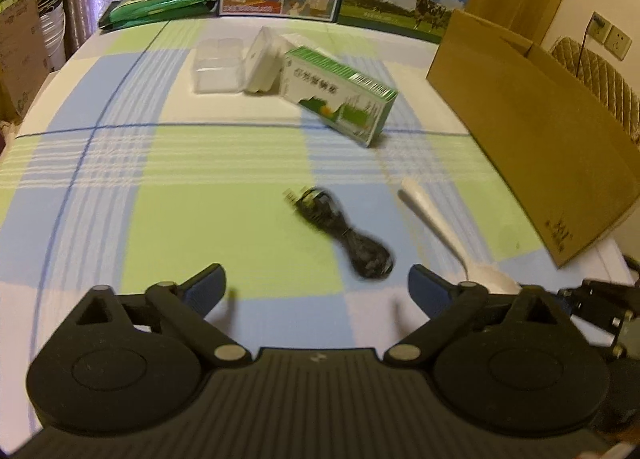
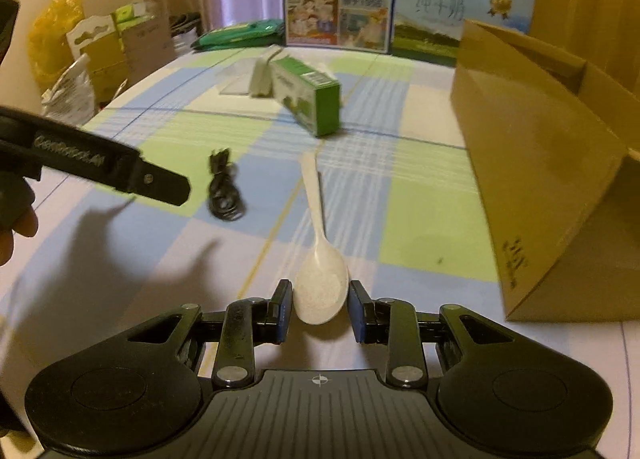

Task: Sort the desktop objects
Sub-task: 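Grasp the white spoon with the right gripper while the left gripper grasps the black cable, then lift and carry the spoon and cable toward the cardboard box with both grippers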

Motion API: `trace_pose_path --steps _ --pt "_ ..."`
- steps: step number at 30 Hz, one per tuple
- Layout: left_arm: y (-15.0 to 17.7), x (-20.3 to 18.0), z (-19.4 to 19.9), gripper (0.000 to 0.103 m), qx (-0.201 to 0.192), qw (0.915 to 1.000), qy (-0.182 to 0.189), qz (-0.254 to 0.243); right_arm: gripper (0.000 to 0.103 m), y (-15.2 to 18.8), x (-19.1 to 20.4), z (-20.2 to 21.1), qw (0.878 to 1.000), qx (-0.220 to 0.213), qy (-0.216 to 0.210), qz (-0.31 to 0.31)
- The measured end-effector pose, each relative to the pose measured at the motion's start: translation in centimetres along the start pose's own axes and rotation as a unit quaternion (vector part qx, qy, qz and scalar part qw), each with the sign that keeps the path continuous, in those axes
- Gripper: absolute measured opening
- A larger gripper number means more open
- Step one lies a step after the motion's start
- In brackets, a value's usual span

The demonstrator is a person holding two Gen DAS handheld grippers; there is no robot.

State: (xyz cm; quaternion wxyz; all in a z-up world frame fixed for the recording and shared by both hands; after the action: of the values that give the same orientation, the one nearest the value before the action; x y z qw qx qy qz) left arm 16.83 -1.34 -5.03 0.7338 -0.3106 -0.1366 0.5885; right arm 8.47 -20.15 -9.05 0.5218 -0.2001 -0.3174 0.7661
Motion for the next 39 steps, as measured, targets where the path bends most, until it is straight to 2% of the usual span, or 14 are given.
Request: trace_pose_path --steps 3,7,9,10,11,12,13,14,15,21,25,33,39 --pt "-0.9 -1.2 -1.6 0.086 -0.004 1.0000 0.000 0.005 0.027 -0.2 -0.7 -0.6 1.000 -0.010 0.013 0.000" --pt "-1.5 -2.3 -3.4 0.075 -0.007 1.0000 0.003 0.004 0.027 -0.2 -1.5 -1.1 1.000 -0.015 0.010 -0.007" --pt "-1.5 -2.6 -4.1 0.059 -0.004 1.0000 -0.006 -0.005 0.028 -0.1 -1.7 -1.1 1.000 -0.019 0.009 -0.011" --pt "-1.5 -2.6 -4.3 0.056 -0.002 0.9999 -0.011 -0.008 0.029 -0.1 -1.8 -1.1 1.000 -0.021 0.008 -0.014" --pt "-1.4 -2.4 -4.4 0.045 0.000 0.9999 -0.014 -0.009 0.036 -0.1 -1.8 -1.1 1.000 -0.022 0.006 -0.017" --pt "-1.3 -2.3 -4.2 0.039 -0.003 0.9998 -0.019 -0.012 0.047 0.0 -1.8 -1.1 1.000 -0.023 0.004 -0.019" --pt "-1.1 -2.1 -4.1 0.035 -0.002 0.9998 -0.018 -0.012 0.051 0.0 -1.8 -1.1 0.999 -0.023 0.002 -0.022" --pt "-1.0 -1.9 -3.8 0.025 -0.001 0.9997 -0.018 -0.014 0.055 0.0 -1.7 -1.1 0.999 -0.022 -0.001 -0.024" --pt "-0.8 -1.7 -3.5 0.022 0.003 0.9996 -0.019 -0.019 0.055 0.1 -1.6 -1.1 1.000 -0.022 -0.003 -0.022" --pt "1.7 -1.0 -0.9 0.021 0.020 0.9983 -0.013 -0.052 0.056 0.1 -1.3 -0.5 0.999 -0.024 -0.006 -0.025" --pt "3.1 -0.5 0.5 0.021 0.021 0.9982 -0.008 -0.055 0.057 -0.5 -1.2 -0.4 0.999 -0.030 -0.004 -0.016" --pt "2.7 0.4 0.3 0.022 0.019 0.9991 -0.005 -0.038 0.057 -2.6 -1.6 -3.0 1.000 -0.015 -0.006 0.017" --pt "2.5 0.1 -0.1 0.028 0.016 0.9991 -0.004 -0.040 0.055 -2.5 -2.9 -3.0 1.000 -0.001 -0.009 -0.002"
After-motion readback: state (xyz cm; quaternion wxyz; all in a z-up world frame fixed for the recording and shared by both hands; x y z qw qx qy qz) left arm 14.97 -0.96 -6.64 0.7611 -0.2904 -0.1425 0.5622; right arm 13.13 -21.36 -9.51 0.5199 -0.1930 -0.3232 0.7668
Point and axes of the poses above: each gripper's, at about its wrist camera, not at the fingertips, and z roughly against the way its jaws point, x to its left, y to its underside, the point moved 1 cm from there along -z, roughly the way its jaws point, and after that the axes turned 1 degree about -z, right-handed, at the moved point
